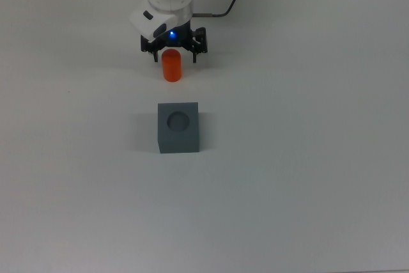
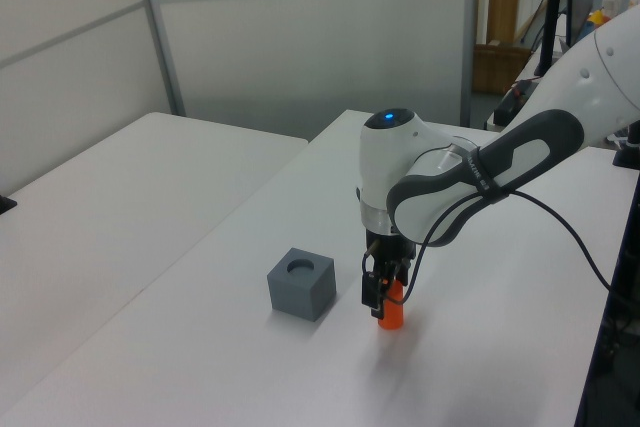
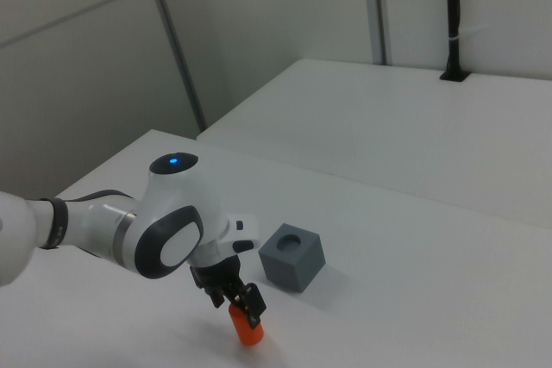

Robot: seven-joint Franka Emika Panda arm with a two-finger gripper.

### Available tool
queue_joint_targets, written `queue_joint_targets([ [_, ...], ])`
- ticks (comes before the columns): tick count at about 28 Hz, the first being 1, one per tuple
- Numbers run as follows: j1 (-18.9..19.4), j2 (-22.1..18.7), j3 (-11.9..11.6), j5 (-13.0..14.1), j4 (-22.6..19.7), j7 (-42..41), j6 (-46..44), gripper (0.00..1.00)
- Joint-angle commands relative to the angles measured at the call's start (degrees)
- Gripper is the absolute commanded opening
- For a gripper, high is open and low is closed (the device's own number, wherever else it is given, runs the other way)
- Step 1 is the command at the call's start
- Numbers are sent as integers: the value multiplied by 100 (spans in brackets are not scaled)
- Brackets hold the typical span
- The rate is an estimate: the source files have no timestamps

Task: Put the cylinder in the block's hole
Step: 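Close the gripper on the orange cylinder's upper part, then lift the cylinder and carry it over the grey block's hole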

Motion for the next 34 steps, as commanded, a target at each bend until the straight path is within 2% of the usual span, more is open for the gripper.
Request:
queue_joint_targets([
  [1, -91, -31, -33, -60, -13, -233, 61, 83],
  [2, -135, -31, -33, -60, -13, -320, 44, 68],
  [3, -153, -22, -33, -60, -13, -356, 35, 61],
  [6, -179, -22, -33, -60, -13, -435, 9, 49],
  [8, -188, -22, -51, -60, -13, -514, -52, 34],
  [14, -188, -31, -68, -69, 31, -655, -281, 11],
  [17, -188, -31, -68, -60, 198, -655, -465, 10],
  [26, -144, 153, -33, -34, 1665, -576, -1889, 11],
  [29, -126, 390, -16, -8, 2130, -567, -2047, 11],
  [30, -118, 573, -7, 1, 2463, -567, -2109, 11],
  [34, -100, 952, 2, 1, 3036, -550, -2136, 11],
])
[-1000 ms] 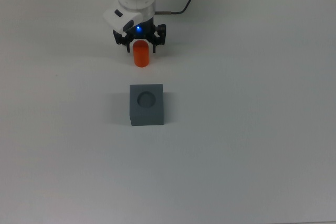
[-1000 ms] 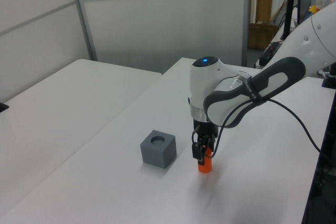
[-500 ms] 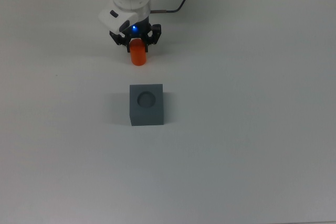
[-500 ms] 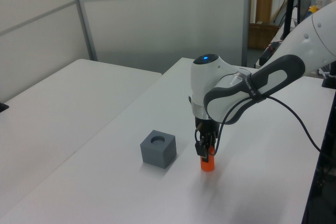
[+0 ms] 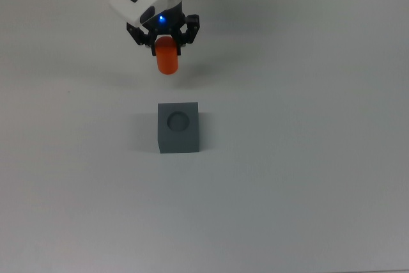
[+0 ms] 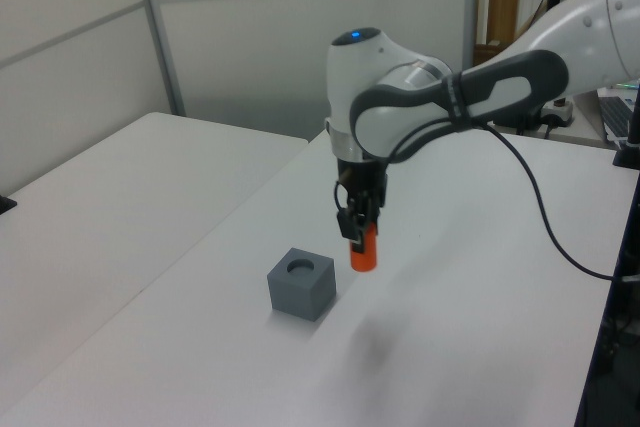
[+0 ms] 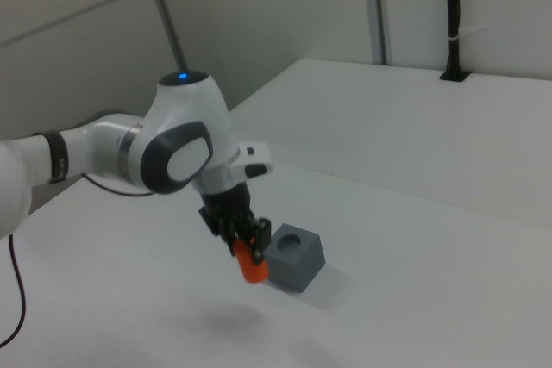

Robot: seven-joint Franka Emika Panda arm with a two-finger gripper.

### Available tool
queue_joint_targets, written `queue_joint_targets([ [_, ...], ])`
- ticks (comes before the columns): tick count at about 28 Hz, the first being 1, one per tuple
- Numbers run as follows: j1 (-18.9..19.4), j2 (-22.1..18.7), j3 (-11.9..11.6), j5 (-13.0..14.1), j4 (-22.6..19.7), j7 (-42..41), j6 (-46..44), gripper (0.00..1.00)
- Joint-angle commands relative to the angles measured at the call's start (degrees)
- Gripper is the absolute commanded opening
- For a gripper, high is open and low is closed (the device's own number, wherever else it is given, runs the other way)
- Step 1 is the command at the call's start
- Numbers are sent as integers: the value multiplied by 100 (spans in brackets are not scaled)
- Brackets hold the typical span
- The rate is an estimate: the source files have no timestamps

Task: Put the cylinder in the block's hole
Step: 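Lift the cylinder and carry it over the grey block's hole, then lower the cylinder into the hole of the grey block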

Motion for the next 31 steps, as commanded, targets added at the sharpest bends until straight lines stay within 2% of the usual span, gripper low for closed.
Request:
queue_joint_targets([
  [1, 59, 811, 20, 4, 1096, -2, -250, 11],
  [4, 76, 1233, 11, -5, 1606, 51, -241, 11],
  [8, 85, 1584, 11, -40, 1888, 86, -162, 11],
  [13, 103, 1743, 11, -40, 1932, 104, -118, 11],
  [31, 103, 1805, 20, 4, 1933, 121, 374, 12],
])
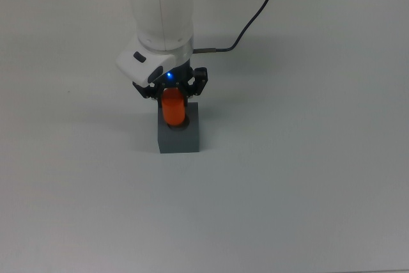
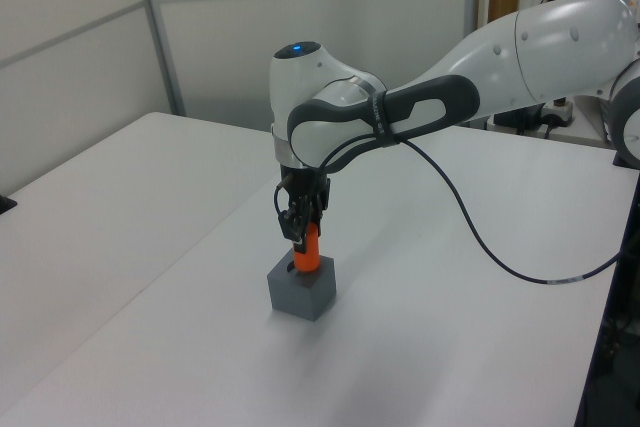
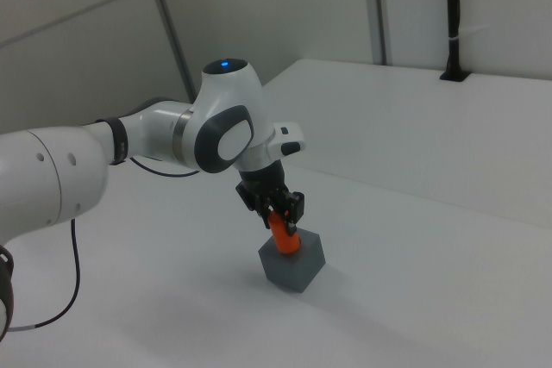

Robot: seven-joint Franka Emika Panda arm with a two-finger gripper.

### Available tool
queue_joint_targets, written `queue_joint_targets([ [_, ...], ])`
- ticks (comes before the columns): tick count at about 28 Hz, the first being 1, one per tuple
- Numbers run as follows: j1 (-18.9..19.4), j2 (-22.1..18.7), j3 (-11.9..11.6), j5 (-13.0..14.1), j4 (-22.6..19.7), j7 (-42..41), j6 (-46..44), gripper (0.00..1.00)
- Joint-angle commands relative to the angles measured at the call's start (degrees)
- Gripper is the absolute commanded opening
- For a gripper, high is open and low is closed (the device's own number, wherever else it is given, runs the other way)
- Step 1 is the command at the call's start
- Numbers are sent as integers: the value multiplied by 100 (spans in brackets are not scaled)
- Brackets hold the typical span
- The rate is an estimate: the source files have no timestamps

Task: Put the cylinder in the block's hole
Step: 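Lower the cylinder into the hole of the grey block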

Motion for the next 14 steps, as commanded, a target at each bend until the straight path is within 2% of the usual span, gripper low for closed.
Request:
queue_joint_targets([
  [1, 38, 108, -9, 3, 86, 105, 217, 12],
  [4, 47, 117, -9, 3, 86, 105, 261, 14],
  [6, 81, 117, -9, 12, 86, 105, 270, 20],
  [14, 187, 108, -9, 3, 68, 105, 226, 20],
])
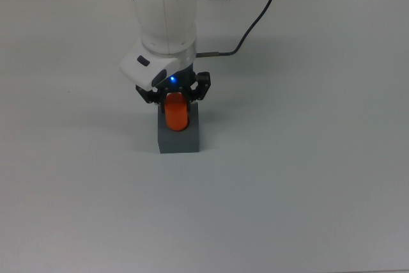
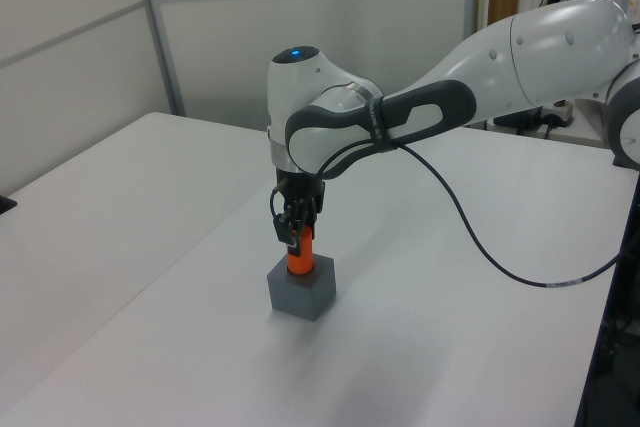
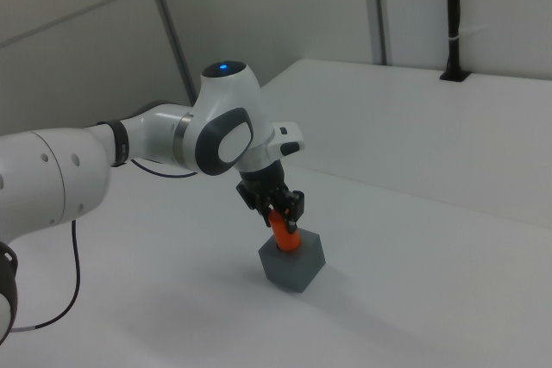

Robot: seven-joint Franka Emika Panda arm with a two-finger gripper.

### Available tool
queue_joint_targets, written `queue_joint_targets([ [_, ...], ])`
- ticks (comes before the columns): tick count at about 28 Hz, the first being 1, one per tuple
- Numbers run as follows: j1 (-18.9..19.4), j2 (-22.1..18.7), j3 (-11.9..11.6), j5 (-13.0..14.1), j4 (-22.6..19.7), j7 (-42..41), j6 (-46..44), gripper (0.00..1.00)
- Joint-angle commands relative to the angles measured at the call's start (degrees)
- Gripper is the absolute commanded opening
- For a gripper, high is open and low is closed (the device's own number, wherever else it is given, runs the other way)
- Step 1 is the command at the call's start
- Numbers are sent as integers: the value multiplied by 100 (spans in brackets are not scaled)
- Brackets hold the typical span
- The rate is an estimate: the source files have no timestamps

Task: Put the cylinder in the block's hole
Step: 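Lower the cylinder into the hole of the grey block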

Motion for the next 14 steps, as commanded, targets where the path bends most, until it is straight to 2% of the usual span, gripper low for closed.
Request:
queue_joint_targets([
  [1, 148, 33, -24, 3, 68, 113, 13, 20],
  [14, 148, 24, -94, -41, 24, 245, -14, 23],
])
